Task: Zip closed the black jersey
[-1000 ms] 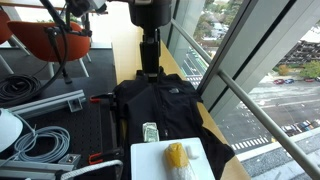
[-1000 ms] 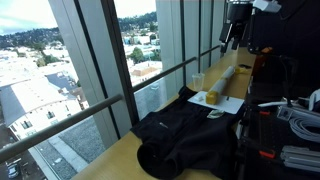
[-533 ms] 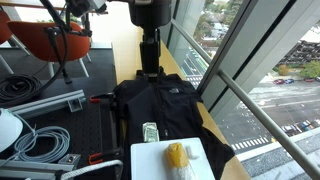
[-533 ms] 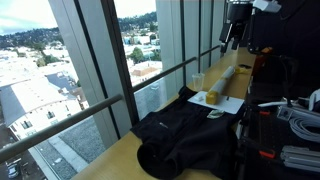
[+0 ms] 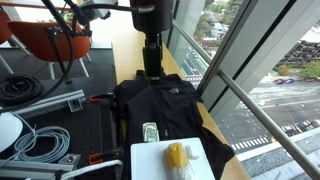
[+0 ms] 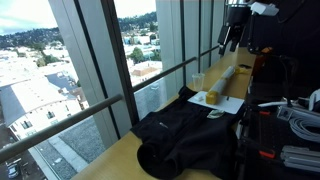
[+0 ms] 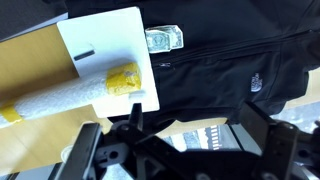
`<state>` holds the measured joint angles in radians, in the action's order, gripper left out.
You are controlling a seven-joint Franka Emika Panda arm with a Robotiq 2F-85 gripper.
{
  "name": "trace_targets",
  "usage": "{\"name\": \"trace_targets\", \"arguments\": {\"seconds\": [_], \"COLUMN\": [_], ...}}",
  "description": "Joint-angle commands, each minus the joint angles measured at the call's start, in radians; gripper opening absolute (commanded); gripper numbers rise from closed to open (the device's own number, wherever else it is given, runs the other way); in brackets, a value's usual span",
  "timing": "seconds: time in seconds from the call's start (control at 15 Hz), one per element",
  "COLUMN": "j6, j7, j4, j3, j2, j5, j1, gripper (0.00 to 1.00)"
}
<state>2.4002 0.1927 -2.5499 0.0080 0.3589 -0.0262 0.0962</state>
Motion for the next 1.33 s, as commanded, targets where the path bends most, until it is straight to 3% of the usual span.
{"name": "trace_targets", "arguments": {"seconds": [0.0,0.33,0.67,1.27], "j6": [0.09,0.196,0.163,0.188], "j7": [-0.054,-0.202,-0.484,-0.556], "j4": [0.0,0.031,0.114,0.299], "j3": [-0.026,-0.059,-0.075,-0.041], "j2": [-0.061,-0.201,-0.374,-0.662], "j5": [0.05,0.173,0.38,0.335], "j1": [-0.03,-0.08,-0.111,0.005], "gripper": [1.0,1.0,1.0,1.0]}}
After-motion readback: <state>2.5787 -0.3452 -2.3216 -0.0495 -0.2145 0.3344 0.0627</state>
